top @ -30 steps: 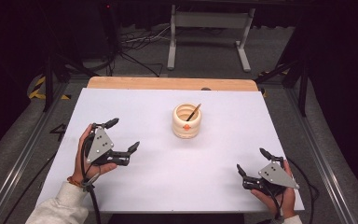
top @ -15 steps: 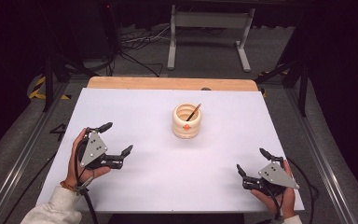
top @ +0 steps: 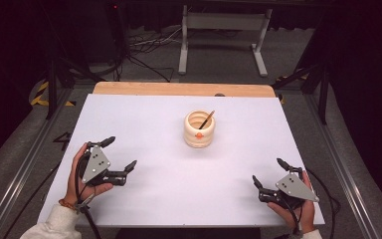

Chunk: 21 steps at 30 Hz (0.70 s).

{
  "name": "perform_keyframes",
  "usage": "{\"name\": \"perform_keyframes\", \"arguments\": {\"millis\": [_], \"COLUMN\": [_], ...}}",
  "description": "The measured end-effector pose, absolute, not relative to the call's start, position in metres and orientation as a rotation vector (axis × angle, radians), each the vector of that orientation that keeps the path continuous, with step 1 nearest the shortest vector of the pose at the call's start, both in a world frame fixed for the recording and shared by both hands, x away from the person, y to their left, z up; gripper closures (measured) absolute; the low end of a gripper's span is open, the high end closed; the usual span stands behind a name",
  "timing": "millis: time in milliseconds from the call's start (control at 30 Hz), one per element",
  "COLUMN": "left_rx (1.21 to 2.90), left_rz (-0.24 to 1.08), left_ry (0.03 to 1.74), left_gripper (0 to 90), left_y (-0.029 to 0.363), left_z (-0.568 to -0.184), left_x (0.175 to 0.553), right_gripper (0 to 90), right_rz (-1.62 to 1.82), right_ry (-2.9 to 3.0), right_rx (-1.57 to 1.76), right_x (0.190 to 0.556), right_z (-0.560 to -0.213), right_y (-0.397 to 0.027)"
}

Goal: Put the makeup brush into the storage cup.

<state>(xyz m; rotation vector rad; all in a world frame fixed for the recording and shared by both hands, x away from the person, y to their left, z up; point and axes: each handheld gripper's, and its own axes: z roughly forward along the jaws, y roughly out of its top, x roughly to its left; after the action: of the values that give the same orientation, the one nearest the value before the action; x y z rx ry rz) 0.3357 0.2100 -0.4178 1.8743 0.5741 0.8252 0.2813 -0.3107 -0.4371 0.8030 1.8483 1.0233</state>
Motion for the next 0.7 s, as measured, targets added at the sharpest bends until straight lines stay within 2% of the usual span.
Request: {"name": "perform_keyframes", "arguments": {"millis": [700], "left_rx": [1.941], "left_rz": [0.783], "left_ry": [0.645], "left_gripper": [6.1], "left_y": [0.229], "left_z": [-0.445], "left_x": [0.331], "right_gripper": [8.4], "right_rz": [1.022], "right_ry": [1.852], "right_rx": [0.804], "right_x": [0.281], "right_z": [-0.438], "right_y": [-0.309]}}
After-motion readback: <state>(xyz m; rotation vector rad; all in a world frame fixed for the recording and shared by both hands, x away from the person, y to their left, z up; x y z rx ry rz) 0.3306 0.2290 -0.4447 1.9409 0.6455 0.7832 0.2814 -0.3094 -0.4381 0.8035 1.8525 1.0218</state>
